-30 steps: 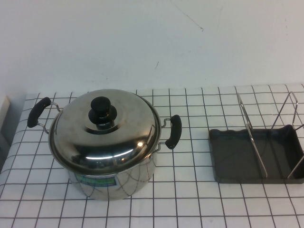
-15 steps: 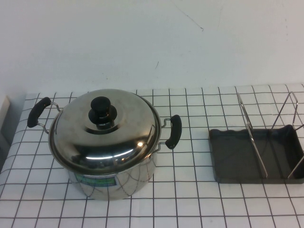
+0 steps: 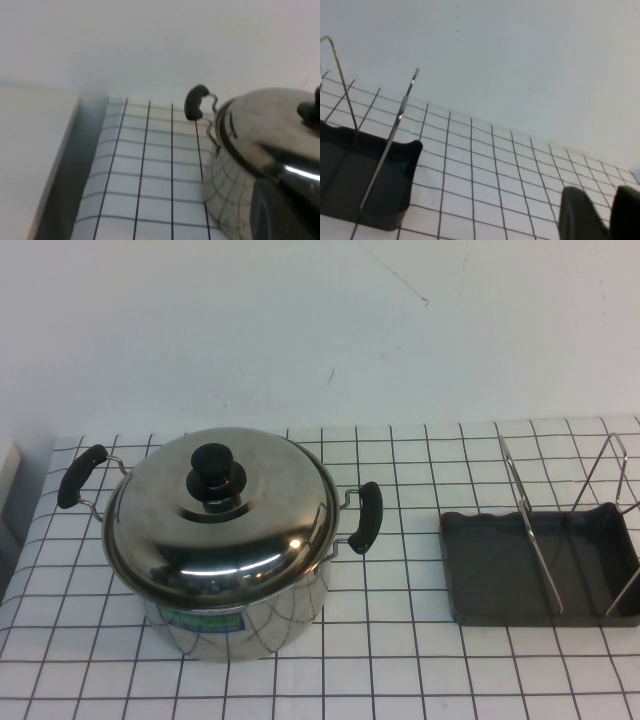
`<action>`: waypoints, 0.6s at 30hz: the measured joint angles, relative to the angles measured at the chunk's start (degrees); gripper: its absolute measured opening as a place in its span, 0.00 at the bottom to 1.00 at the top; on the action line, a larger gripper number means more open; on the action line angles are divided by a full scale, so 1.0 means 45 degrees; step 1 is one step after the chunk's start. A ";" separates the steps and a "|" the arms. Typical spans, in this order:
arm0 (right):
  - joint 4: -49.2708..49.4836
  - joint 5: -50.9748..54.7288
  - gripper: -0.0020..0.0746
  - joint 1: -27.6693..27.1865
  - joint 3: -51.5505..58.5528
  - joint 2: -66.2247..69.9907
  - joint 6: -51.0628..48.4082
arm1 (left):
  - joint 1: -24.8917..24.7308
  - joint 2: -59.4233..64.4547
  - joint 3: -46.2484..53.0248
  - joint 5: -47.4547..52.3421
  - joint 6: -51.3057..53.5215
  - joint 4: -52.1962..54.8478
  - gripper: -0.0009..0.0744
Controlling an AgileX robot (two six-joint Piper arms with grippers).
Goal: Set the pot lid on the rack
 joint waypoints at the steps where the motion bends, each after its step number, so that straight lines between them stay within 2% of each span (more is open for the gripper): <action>1: 0.0060 0.0084 0.23 0.0000 0.0000 0.0000 0.0000 | 0.0000 0.0195 -0.0112 0.0302 0.0319 -0.0213 0.01; 9: 0.1010 0.0613 0.23 0.0000 0.0000 0.0000 -0.0024 | 0.0000 0.2754 -0.1953 0.2874 0.3748 -0.3519 0.01; 18: 0.1606 0.0613 0.22 0.0000 0.0000 0.0000 -0.0043 | 0.0000 0.6070 -0.3990 0.2794 0.8541 -0.8289 0.01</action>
